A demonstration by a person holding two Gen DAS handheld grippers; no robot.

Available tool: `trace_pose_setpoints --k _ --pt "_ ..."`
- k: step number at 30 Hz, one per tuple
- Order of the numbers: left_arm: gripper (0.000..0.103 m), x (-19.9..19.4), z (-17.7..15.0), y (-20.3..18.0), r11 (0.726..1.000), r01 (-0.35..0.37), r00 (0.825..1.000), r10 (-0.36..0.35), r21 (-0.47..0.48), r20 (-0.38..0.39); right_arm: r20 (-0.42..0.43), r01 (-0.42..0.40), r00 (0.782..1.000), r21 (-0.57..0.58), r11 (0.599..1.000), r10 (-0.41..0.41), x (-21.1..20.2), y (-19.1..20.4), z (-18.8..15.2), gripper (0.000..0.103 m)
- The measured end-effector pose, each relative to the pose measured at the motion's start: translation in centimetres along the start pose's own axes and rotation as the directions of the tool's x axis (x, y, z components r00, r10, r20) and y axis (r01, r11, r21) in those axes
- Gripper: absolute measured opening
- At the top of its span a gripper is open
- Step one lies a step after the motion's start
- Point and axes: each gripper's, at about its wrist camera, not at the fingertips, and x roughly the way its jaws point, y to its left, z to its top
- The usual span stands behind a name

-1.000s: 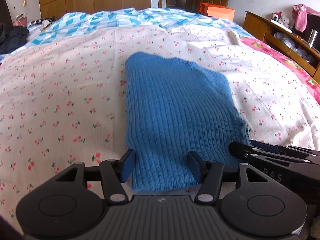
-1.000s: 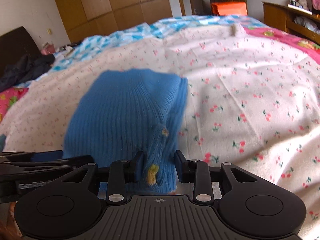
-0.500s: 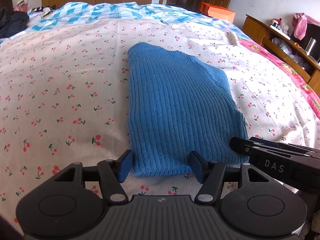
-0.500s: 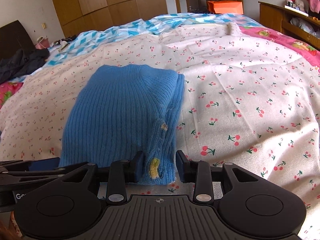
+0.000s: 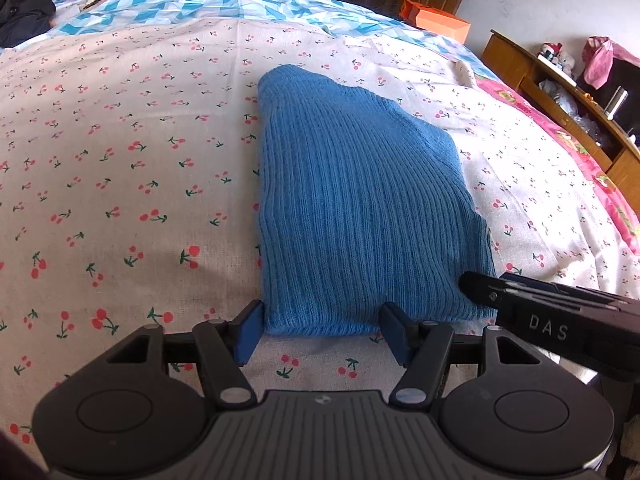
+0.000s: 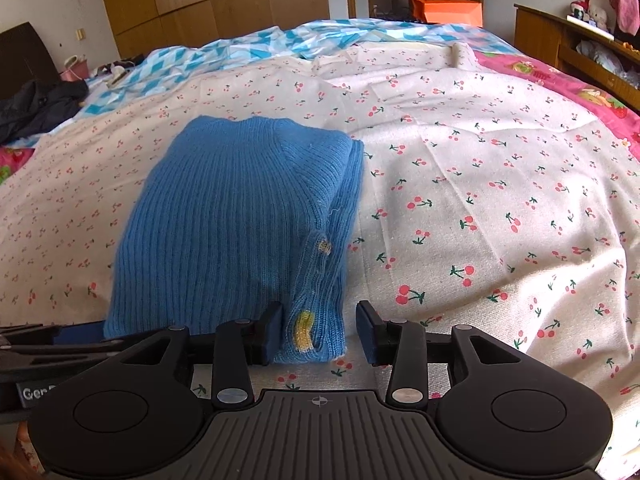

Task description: Fold small clothes

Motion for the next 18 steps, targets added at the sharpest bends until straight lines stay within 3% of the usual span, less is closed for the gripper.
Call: trace_pose_setpoints --k 7,18 --pt "0.067 -0.8 -0.5 0.6 0.999 0.033 0.999 -0.033 0.005 0.009 0.011 0.023 1.0 -0.021 1.0 -0.023 -0.5 0.4 0.6 0.042" --pt "0.067 -1.9 1.0 3.1 0.993 0.069 0.994 -0.06 -0.092 0.089 0.045 -0.06 0.998 0.141 0.988 0.054 0.9 -3.1 3.3 0.055"
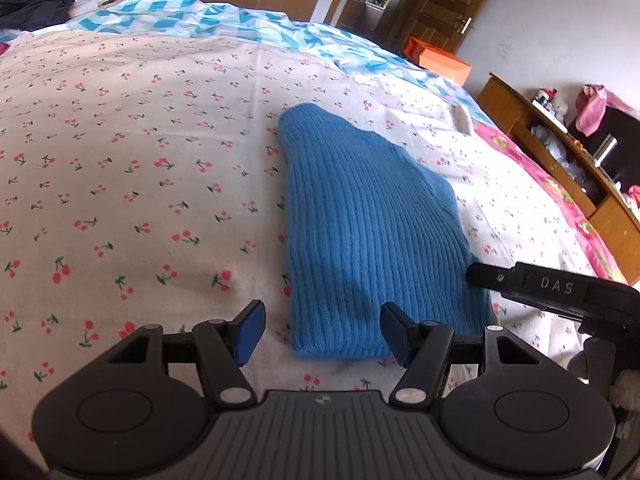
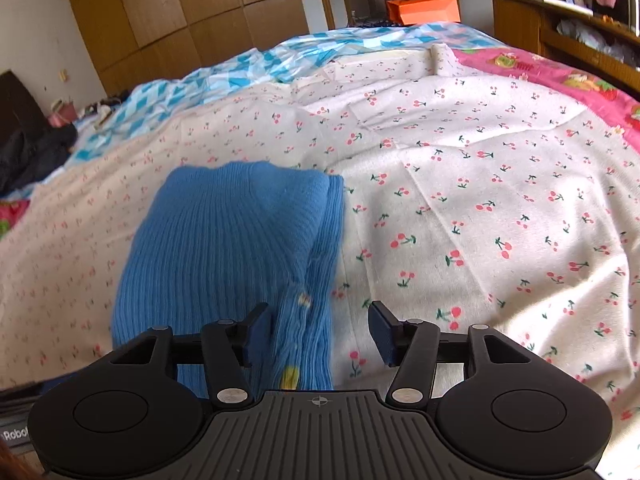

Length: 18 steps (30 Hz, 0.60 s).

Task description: Fold small clothes

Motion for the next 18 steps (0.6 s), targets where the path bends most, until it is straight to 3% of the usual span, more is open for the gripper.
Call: trace_pose_setpoints --k 7,12,18 --pt "0.067 1.6 2.9 -0.4 0.999 -0.034 0.999 0.033 0.015 0.008 0.003 -0.103 0.995 0.12 0.988 0.103 3.4 -1.9 1.7 0.063" --pt "0.067 3.5 4.6 -0.7 1.0 0.009 1.0 -0.008 0.017 -0.009 0.009 -0.216 0.975 0.236 0.947 0.221 5.7 -3.2 1.5 0.065" --pt "0.073 5.3 5.6 -1.2 0.999 0.0 1.0 0.0 0.036 0.001 0.028 -0.288 0.957 0.214 0.933 0.289 6.4 -3.9 0.9 0.065"
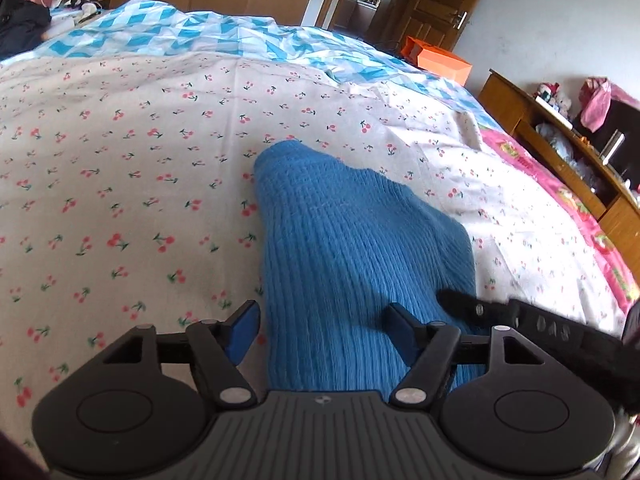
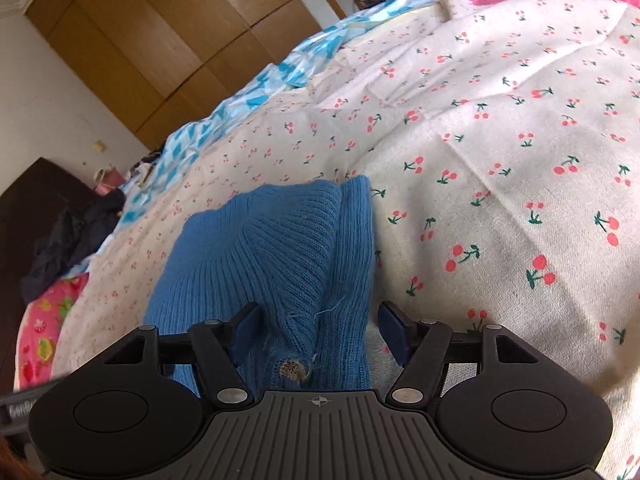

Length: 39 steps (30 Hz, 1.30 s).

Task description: Fold small clothes

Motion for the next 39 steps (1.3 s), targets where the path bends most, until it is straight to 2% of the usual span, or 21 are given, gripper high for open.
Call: trace_pose_setpoints --k 4,9,13,15,17,20,23,26,28,31,34,39 --pt "0.078 1.0 0.6 0.4 0.998 0.029 0.999 -0.031 -0.048 -0.025 -0.002 -0.054 0.999 0.044 0.998 0.054 -0.3 -1.2 0.1 0.065" --pt "0.087 2.7 0.6 -0.6 1.0 0.01 0.999 -0.009 0.012 -0.052 -0.014 -0.046 0.999 0.013 0.999 0.046 0.1 -1.0 -0.1 0.066" --pt "0.095 4.2 1.4 -0.7 0.999 0.01 0.998 -0.008 0.031 -0.063 -0.021 -0.069 0.997 0.042 0.997 0.07 0.7 -1.4 0.2 0.063" --pt "0.095 4.7 1.8 -0.7 1.0 0.02 0.997 -0.018 0.023 -0.076 -0.039 -0.105 0.993 0.089 0.99 0.109 1.0 -2.0 0.3 0.051" --pt "0.09 4.6 1.6 -1.0 0.999 0.023 0.997 -0.021 0.029 -0.073 -0.047 -0.132 0.989 0.135 0.982 0.14 1.2 -2.5 0.4 0.043" --pt "0.082 3.6 0.9 -1.1 0.999 0.036 0.997 -0.034 0.023 -0.065 -0.033 -0.159 0.986 0.141 0.977 0.165 0.5 -2.5 0.3 0.034" --pt "0.078 2.1 0.5 -1.0 0.998 0.058 0.997 -0.058 0.007 -0.049 0.0 -0.2 0.98 0.12 0.972 0.201 -0.8 -2.5 0.4 0.031" --pt "0.079 2.3 0.1 -1.5 0.999 0.02 0.998 -0.018 0.041 -0.065 -0.042 -0.132 0.989 0.134 0.982 0.139 0.3 -3.2 0.3 0.029" --pt "0.084 3.2 0.0 -1.9 0.998 -0.02 0.996 0.026 0.062 -0.085 -0.043 -0.137 0.989 0.145 0.98 0.144 0.4 -3.4 0.4 0.029" --pt "0.084 3.0 0.2 -1.9 0.998 -0.039 0.995 0.043 0.044 -0.09 -0.034 -0.145 0.988 0.161 0.976 0.153 0.0 -3.6 0.2 0.029" --pt "0.084 1.4 0.0 -2.7 0.991 -0.101 0.993 0.107 0.093 -0.056 -0.008 -0.128 0.991 0.141 0.982 0.131 -1.1 -3.2 0.1 0.033" --pt "0.084 -1.1 -1.2 -3.9 0.966 -0.193 0.98 0.197 0.17 -0.007 0.076 -0.008 0.997 0.022 1.0 0.006 -3.9 -0.9 -0.5 0.035"
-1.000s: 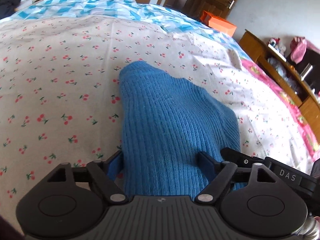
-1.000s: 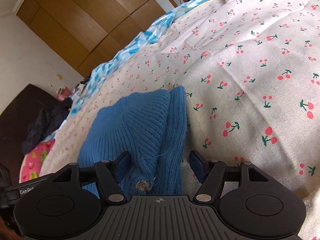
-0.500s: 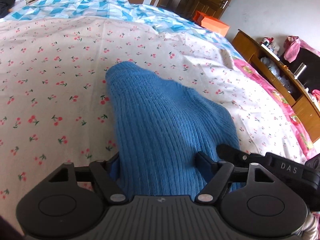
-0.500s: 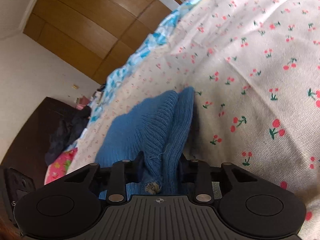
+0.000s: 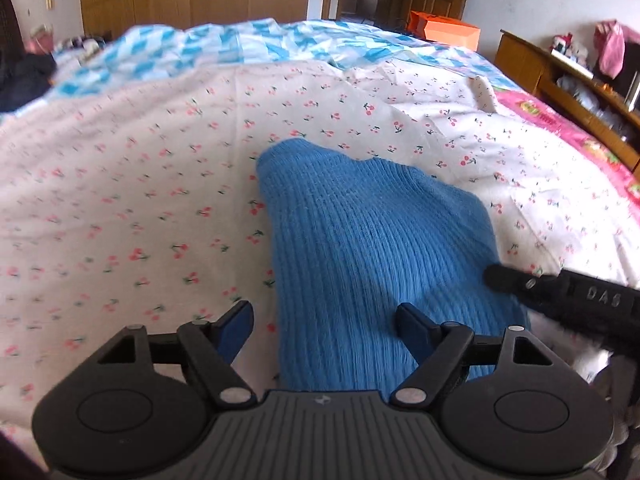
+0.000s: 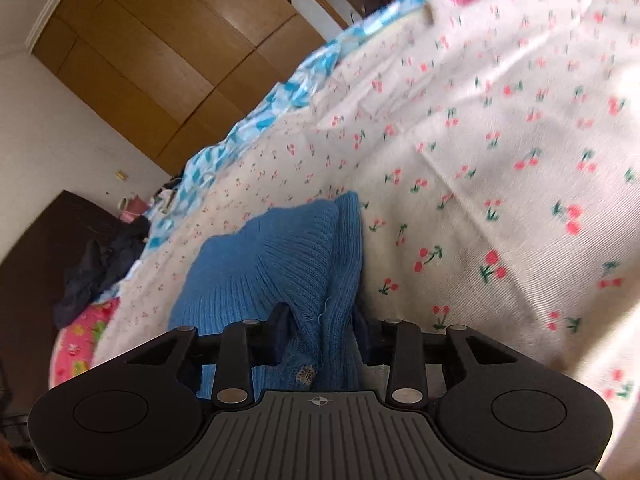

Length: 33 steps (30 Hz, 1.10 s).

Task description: Fold small clothes

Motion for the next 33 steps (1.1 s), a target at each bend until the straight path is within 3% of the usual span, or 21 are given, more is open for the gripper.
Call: trace_pose_setpoints --k 3,5,8,10,14,17,27,33 --pt "0.083 -0.9 -0.8 -0.4 0.999 -0.024 1.0 0.024 0.029 0.009 0.089 0.114 0.991 -0.11 0.987 -0.104 -2.5 2.6 -1.3 0.035" --pt "0.083 -1.4 -1.4 -0.4 0.999 -0.02 1.0 0.02 0.029 0.011 0.121 0.104 0.989 -0.172 0.979 -0.084 -4.1 4.2 -2.5 0.035" --pt "0.083 -1.8 -2.4 -0.5 1.0 -0.014 1.0 0.014 0.028 0.004 0.084 0.07 0.995 -0.224 0.972 -0.052 -4.9 5.8 -4.4 0.035" --pt "0.083 -1.9 -3.2 -0.6 1.0 -0.009 1.0 0.01 0.03 -0.009 0.035 0.085 0.996 -0.27 0.959 -0.078 -4.1 6.2 -5.3 0.034" --pt "0.084 -1.8 -4.5 -0.5 0.999 -0.021 0.999 0.022 0.029 -0.036 -0.038 0.184 0.979 -0.246 0.952 -0.199 -2.0 4.7 -5.4 0.035" --pt "0.084 -1.7 -5.1 -0.2 1.0 -0.009 0.998 0.01 0.013 -0.055 -0.064 0.178 0.979 -0.169 0.969 -0.191 -2.0 3.5 -5.3 0.035" --pt "0.084 -2.4 -6.3 -0.2 1.0 0.005 0.998 -0.005 0.003 -0.069 0.032 0.243 0.969 -0.255 0.936 -0.243 -4.2 5.4 -7.0 0.035" --pt "0.084 -2.6 -7.2 0.1 1.0 0.009 0.996 -0.01 -0.012 -0.083 0.024 0.243 0.969 -0.282 0.928 -0.247 -5.5 6.3 -8.3 0.035"
